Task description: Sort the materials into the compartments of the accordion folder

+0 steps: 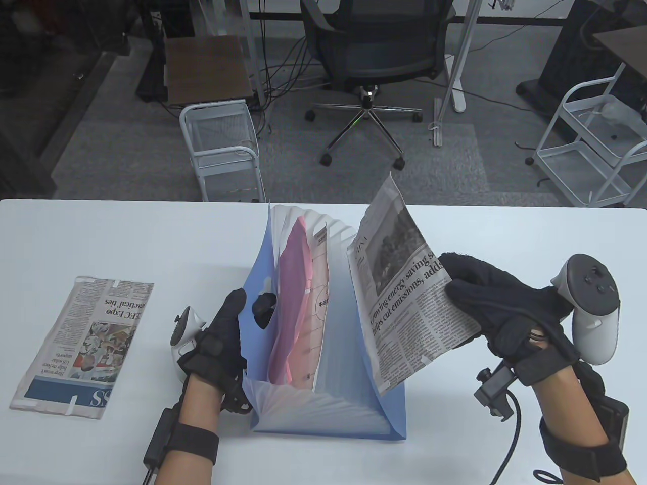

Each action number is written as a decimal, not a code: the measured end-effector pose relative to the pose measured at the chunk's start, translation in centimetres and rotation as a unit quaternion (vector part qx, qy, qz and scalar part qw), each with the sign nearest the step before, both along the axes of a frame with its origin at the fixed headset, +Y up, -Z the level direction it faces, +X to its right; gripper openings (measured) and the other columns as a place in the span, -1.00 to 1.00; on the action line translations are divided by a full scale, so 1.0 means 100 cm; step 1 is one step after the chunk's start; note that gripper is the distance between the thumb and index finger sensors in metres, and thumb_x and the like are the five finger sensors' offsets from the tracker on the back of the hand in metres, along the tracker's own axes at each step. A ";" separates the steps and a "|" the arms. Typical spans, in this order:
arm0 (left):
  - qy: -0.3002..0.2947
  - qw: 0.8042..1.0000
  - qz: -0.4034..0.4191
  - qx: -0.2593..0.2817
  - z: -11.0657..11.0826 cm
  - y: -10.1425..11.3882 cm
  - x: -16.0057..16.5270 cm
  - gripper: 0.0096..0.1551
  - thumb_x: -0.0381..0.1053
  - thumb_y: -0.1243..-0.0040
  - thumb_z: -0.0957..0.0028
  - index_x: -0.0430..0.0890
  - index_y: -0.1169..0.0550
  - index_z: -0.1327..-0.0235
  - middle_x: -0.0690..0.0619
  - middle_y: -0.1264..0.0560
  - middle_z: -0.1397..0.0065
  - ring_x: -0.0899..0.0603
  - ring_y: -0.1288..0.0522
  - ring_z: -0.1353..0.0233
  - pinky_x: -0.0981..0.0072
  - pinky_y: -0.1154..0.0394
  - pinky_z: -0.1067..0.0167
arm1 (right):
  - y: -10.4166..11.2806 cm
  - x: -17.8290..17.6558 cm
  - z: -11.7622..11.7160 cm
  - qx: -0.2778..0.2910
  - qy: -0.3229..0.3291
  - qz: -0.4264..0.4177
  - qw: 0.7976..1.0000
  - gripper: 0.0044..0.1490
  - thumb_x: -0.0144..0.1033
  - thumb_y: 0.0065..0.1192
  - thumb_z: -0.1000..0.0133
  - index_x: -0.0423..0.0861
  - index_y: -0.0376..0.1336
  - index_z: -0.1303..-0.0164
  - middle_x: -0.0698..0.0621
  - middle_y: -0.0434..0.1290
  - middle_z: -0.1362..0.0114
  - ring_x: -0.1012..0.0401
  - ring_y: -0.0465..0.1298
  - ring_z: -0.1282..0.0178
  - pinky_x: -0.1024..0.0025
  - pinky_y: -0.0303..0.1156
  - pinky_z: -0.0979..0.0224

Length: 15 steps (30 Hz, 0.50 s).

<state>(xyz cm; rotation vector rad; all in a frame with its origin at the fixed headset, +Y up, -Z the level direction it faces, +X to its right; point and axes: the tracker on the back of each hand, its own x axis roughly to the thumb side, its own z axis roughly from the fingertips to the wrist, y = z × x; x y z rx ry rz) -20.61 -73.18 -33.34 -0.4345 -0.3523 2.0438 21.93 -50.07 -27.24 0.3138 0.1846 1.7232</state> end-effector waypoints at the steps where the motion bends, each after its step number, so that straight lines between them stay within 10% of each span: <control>1: 0.000 1.000 0.000 0.000 0.000 0.000 0.000 -0.10 0.54 0.07 -0.37 -0.22 -0.29 -0.48 -0.47 0.43 -0.72 -0.63 0.49 -0.54 -0.49 0.29 -0.26 | 0.000 -0.002 0.000 0.000 0.004 0.002 1.000 -0.38 -0.37 0.32 -0.27 -0.24 0.20 -0.50 -0.21 0.58 -0.30 -0.06 0.79 0.16 0.30 0.78 0.25; 15: 0.000 1.000 -0.003 0.001 -0.001 -0.001 0.000 -0.10 0.54 0.06 -0.37 -0.22 -0.29 -0.48 -0.47 0.44 -0.72 -0.64 0.49 -0.53 -0.49 0.29 -0.25 | 0.005 -0.016 0.000 0.004 0.020 0.025 0.999 -0.38 -0.38 0.31 -0.27 -0.25 0.20 -0.51 -0.22 0.57 -0.31 -0.06 0.79 0.16 0.31 0.77 0.25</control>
